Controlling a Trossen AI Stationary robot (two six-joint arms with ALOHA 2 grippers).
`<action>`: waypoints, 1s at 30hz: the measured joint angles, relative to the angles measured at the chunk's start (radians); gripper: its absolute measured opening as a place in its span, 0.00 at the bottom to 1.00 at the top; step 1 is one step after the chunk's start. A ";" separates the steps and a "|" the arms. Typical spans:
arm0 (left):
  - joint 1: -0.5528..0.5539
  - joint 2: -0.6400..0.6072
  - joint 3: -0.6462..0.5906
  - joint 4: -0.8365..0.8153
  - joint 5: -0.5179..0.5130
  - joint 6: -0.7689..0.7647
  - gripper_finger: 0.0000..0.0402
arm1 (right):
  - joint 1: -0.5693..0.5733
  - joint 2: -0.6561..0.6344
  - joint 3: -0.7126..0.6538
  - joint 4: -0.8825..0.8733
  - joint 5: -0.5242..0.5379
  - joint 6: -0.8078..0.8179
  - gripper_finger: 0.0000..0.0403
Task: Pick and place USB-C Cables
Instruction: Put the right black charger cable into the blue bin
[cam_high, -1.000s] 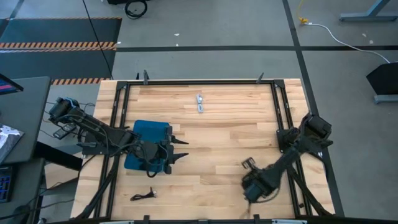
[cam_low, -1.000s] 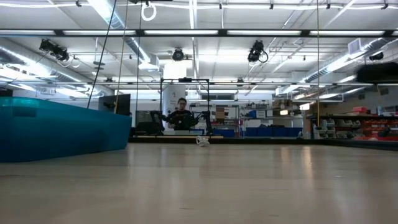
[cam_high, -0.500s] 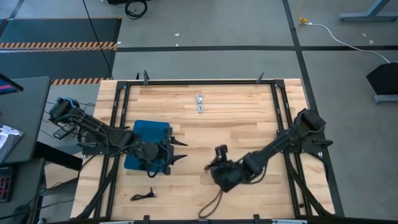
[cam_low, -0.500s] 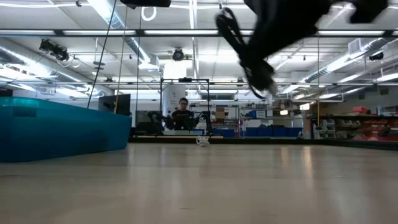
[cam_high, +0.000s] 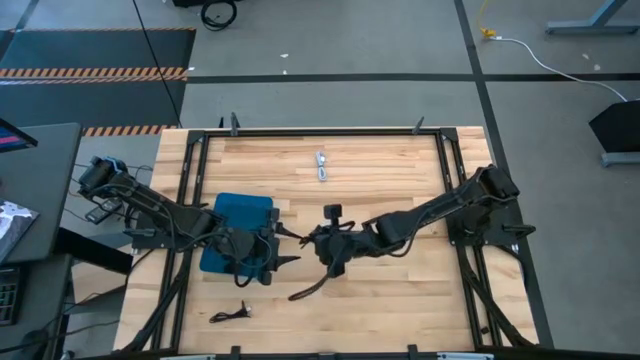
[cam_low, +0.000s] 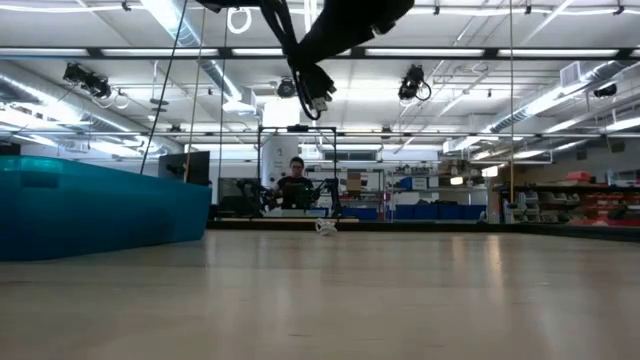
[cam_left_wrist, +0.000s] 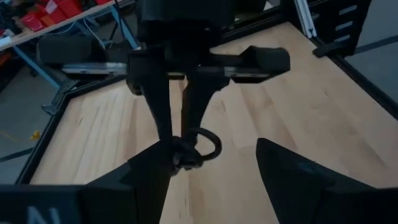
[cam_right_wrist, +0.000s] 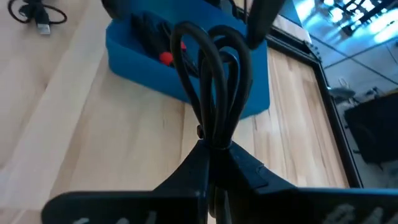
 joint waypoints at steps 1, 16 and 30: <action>0.002 0.000 0.000 0.001 0.000 0.010 0.60 | -0.004 0.000 0.000 0.014 -0.006 -0.010 0.07; 0.081 0.007 0.000 -0.005 0.007 0.021 0.56 | -0.035 0.000 0.000 0.131 -0.013 -0.100 0.07; 0.097 0.007 0.000 -0.049 -0.038 0.014 0.08 | -0.063 0.000 0.000 0.113 -0.013 -0.092 0.30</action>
